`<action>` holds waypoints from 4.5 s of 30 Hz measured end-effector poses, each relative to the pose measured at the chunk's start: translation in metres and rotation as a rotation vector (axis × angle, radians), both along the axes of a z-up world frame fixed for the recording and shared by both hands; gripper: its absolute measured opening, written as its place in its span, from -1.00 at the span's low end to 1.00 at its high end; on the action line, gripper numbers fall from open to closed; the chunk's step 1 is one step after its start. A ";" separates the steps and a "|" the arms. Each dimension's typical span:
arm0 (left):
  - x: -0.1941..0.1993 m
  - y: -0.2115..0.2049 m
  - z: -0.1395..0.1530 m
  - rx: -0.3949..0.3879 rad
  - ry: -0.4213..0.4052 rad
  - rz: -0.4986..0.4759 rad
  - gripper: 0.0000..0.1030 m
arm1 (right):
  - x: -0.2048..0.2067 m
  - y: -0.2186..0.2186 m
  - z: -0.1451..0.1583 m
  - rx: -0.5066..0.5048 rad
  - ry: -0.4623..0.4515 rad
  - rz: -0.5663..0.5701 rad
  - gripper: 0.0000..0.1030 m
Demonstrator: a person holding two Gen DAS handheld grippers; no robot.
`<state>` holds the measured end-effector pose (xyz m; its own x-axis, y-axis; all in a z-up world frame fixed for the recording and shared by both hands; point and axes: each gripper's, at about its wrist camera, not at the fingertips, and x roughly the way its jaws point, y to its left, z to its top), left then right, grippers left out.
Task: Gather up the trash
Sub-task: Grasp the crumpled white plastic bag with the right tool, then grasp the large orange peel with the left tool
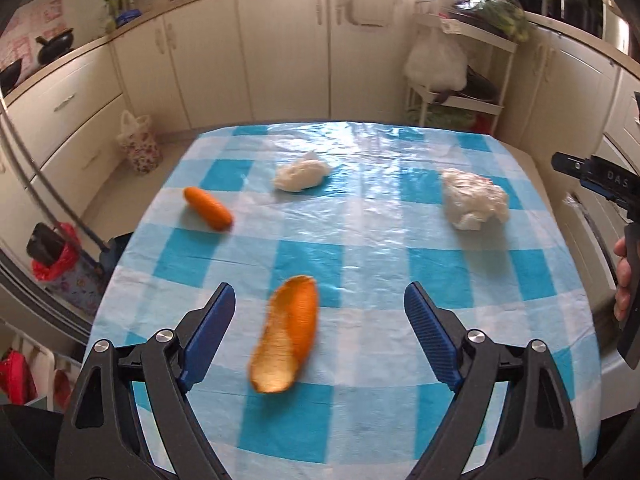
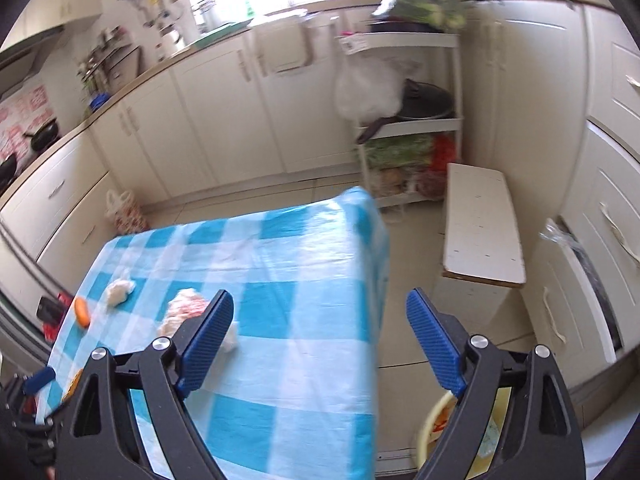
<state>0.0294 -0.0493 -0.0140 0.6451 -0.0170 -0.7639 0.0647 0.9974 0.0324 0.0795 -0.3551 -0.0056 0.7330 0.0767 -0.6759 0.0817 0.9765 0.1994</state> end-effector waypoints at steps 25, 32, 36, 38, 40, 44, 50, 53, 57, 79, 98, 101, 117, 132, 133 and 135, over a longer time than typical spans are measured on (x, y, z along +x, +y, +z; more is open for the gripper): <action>0.020 0.016 -0.047 -0.033 0.076 -0.049 0.61 | 0.046 0.088 -0.042 -0.049 0.129 0.237 0.65; 0.019 0.014 -0.047 -0.026 0.079 -0.055 0.61 | 0.050 0.091 -0.048 0.024 0.159 0.287 0.46; 0.020 0.014 -0.049 -0.031 0.085 -0.052 0.61 | 0.047 0.104 -0.046 0.036 0.176 0.354 -0.06; 0.021 0.014 -0.049 -0.032 0.085 -0.052 0.61 | 0.044 0.111 -0.044 0.037 0.182 0.385 -0.24; 0.021 0.014 -0.049 -0.031 0.083 -0.052 0.61 | 0.040 0.115 -0.042 0.044 0.186 0.408 -0.36; 0.022 0.015 -0.050 -0.038 0.091 -0.054 0.61 | 0.027 0.108 -0.033 0.172 0.201 0.454 -0.40; 0.023 0.017 -0.051 -0.042 0.095 -0.053 0.62 | 0.000 0.102 -0.043 0.268 0.341 0.555 -0.17; 0.023 0.017 -0.051 -0.036 0.094 -0.053 0.62 | -0.010 0.097 -0.043 0.180 0.346 0.523 0.20; 0.022 0.017 -0.051 -0.036 0.091 -0.055 0.62 | -0.016 0.096 -0.025 0.079 0.257 0.490 0.42; 0.015 0.006 -0.048 -0.015 0.063 -0.103 0.62 | -0.011 0.123 -0.036 -0.073 0.260 0.532 0.08; 0.011 0.012 -0.047 -0.109 0.070 -0.175 -0.49 | -0.015 0.110 -0.034 -0.088 0.253 0.490 -0.14; 0.008 0.011 -0.047 -0.066 0.070 -0.156 0.00 | -0.015 0.107 -0.037 -0.093 0.273 0.483 0.13; 0.000 0.023 -0.047 -0.026 0.070 -0.061 0.08 | -0.031 0.093 -0.030 -0.082 0.268 0.469 -0.11; -0.007 -0.019 -0.030 -0.037 0.006 -0.130 -0.71 | -0.046 0.098 -0.010 -0.054 0.171 0.439 -0.36; -0.007 -0.021 -0.029 -0.041 0.003 -0.132 -0.71 | -0.046 0.099 -0.010 -0.059 0.167 0.437 -0.36; -0.007 -0.023 -0.026 -0.043 -0.002 -0.133 -0.71 | -0.045 0.099 -0.011 -0.057 0.161 0.434 -0.35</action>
